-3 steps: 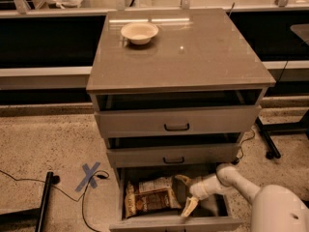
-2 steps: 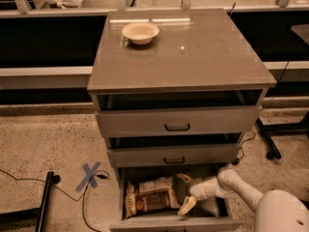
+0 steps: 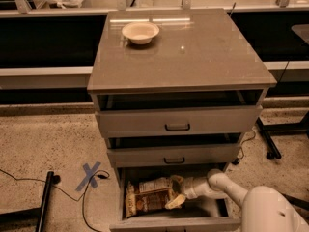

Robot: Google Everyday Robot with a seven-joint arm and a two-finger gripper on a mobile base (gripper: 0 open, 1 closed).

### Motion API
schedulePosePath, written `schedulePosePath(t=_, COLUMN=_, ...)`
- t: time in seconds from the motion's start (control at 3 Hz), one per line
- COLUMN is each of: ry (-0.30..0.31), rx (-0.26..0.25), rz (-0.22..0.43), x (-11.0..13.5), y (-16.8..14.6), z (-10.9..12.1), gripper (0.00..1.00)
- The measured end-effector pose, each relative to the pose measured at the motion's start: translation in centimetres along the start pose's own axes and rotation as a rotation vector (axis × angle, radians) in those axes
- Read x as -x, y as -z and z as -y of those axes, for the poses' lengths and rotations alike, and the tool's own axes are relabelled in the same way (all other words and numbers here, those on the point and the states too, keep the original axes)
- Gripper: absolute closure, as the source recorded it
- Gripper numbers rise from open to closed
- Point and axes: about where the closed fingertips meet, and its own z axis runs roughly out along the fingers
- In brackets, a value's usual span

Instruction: Pick brown chip bag from top drawer and place on counter

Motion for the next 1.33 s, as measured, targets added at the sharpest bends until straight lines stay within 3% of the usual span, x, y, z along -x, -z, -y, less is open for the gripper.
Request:
schedulePosePath(t=0.33, ry=-0.053, rx=-0.008, rz=-0.018, x=-1.1, y=-1.4, z=0.4, gripper=0.17)
schedulePosePath(t=0.67, ry=-0.100, rx=-0.009, rz=-0.040, x=-2.5, y=-2.3, z=0.6, gripper=0.36)
schedulePosePath(t=1.33, ry=-0.078, rx=0.002, rz=-0.045, x=-1.9, y=-2.8, z=0.6, gripper=0.82)
